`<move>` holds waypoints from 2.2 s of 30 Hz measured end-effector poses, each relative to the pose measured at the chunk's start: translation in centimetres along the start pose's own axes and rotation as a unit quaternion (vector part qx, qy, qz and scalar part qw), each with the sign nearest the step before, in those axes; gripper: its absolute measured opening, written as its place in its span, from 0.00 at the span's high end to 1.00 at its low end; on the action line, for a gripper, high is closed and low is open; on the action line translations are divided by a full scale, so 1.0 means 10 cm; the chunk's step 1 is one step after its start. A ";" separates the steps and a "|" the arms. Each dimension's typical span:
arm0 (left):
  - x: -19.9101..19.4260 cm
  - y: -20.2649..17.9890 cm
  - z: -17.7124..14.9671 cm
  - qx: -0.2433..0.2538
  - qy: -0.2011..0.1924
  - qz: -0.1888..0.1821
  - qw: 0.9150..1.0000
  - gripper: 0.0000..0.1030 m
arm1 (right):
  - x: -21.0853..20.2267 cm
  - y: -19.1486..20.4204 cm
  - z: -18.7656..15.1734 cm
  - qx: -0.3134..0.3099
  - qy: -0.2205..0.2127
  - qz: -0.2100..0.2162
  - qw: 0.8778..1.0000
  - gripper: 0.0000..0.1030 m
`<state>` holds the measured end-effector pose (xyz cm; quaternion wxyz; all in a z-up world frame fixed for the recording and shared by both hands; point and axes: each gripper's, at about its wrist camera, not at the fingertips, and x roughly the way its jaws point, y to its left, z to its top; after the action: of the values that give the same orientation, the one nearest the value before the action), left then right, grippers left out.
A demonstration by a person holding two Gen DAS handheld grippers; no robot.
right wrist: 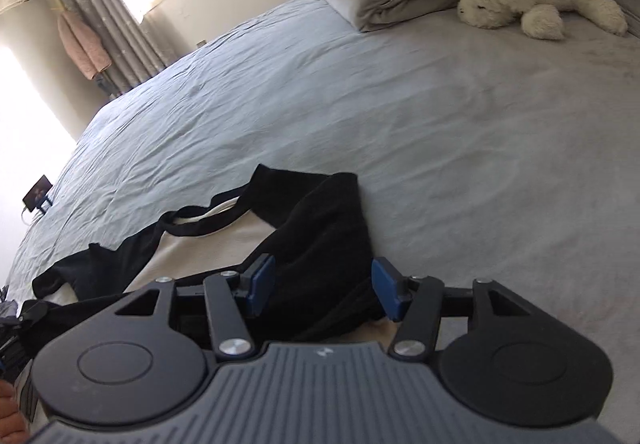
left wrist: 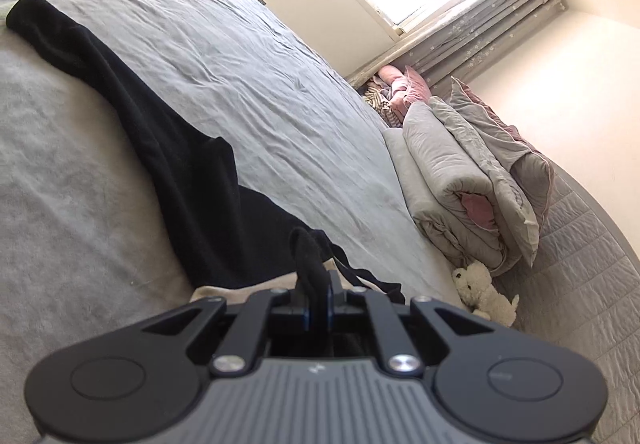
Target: Fold clothes
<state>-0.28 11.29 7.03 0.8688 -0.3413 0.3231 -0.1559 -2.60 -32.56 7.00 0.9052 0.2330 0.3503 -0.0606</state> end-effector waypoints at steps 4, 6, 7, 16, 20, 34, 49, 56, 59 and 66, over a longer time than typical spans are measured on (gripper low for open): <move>0.00 0.03 0.08 0.007 -0.014 0.015 1.000 0.93 | 0.13 0.01 0.02 -0.036 -0.006 -0.018 0.999 0.44; 0.02 0.04 0.09 0.008 -0.016 0.019 1.000 0.93 | 0.25 0.11 -0.04 -0.075 0.012 -0.018 0.997 0.46; 0.04 0.04 0.09 0.009 -0.016 0.022 1.000 0.93 | 0.31 0.16 -0.06 -0.095 0.022 -0.017 0.995 0.55; 0.10 0.11 0.12 0.004 -0.011 0.039 0.999 0.93 | 0.32 0.19 -0.30 -0.221 0.091 -0.049 0.970 0.95; 0.11 0.10 0.08 0.014 -0.002 0.045 0.999 0.93 | 0.32 0.17 -0.32 -0.236 0.105 -0.042 0.965 0.94; 0.12 0.12 0.05 0.016 0.013 0.054 0.998 0.93 | 0.14 0.02 -0.15 -0.163 0.084 0.025 0.983 0.84; 0.30 0.08 -0.17 0.045 0.098 0.088 0.990 0.93 | 0.26 -0.39 0.08 -0.033 0.081 -0.026 0.996 0.57; 0.33 0.07 -0.19 0.057 0.106 0.090 0.989 0.93 | 0.64 -0.22 0.34 -0.047 0.028 0.018 0.998 0.53; 0.34 0.07 -0.18 0.061 0.108 0.090 0.988 0.93 | 0.93 -0.18 0.38 -0.044 0.040 0.021 0.998 0.52; 0.34 0.03 -0.16 0.065 0.103 0.079 0.989 0.93 | 0.96 0.18 0.53 -0.156 -0.014 0.009 0.988 0.93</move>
<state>1.17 9.05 4.35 0.8610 -0.2392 0.4258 -0.1417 8.28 -32.89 4.73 0.9358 0.0915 0.3405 -0.0002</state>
